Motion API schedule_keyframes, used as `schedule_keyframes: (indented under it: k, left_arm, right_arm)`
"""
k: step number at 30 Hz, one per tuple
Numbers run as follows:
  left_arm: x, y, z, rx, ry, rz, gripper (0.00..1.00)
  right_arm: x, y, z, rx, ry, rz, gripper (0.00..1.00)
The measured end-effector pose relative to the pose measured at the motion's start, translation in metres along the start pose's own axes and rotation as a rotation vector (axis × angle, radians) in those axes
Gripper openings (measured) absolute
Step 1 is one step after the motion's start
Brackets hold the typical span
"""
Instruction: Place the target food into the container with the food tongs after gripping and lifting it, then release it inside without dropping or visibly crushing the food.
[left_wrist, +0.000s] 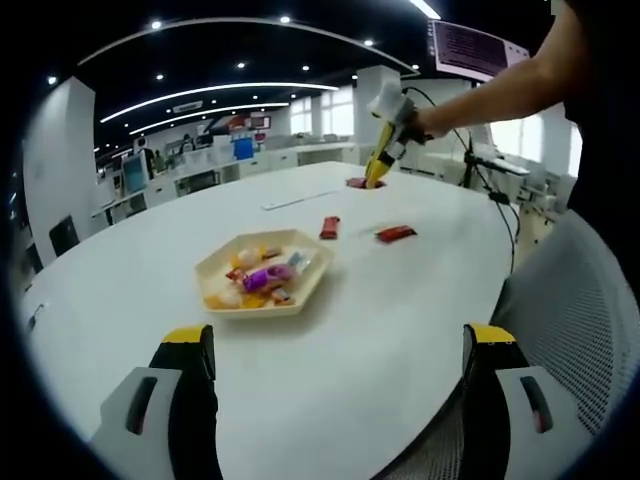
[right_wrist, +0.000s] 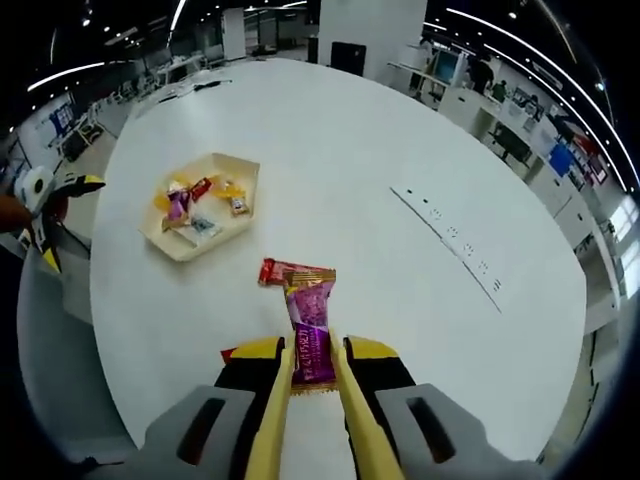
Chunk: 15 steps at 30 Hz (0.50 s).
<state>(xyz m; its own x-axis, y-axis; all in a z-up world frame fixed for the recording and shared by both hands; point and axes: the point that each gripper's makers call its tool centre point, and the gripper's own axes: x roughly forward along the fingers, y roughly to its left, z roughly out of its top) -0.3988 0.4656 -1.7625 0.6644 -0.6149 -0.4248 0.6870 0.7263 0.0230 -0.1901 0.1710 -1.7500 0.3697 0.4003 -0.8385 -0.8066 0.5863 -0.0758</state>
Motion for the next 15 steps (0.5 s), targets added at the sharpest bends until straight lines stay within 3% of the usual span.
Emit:
schedule_keyframes:
  k: [9,15]
  left_arm:
    - [0.0,-0.001,0.0,0.0,0.0,-0.003,0.99]
    - [0.0,0.0,0.0,0.007,-0.002,-0.002,0.99]
  right_arm:
    - [-0.003,0.003,0.004,-0.033,0.0,0.008,0.22]
    - [-0.007,0.011,0.018,-0.05,-0.013,0.022,0.22]
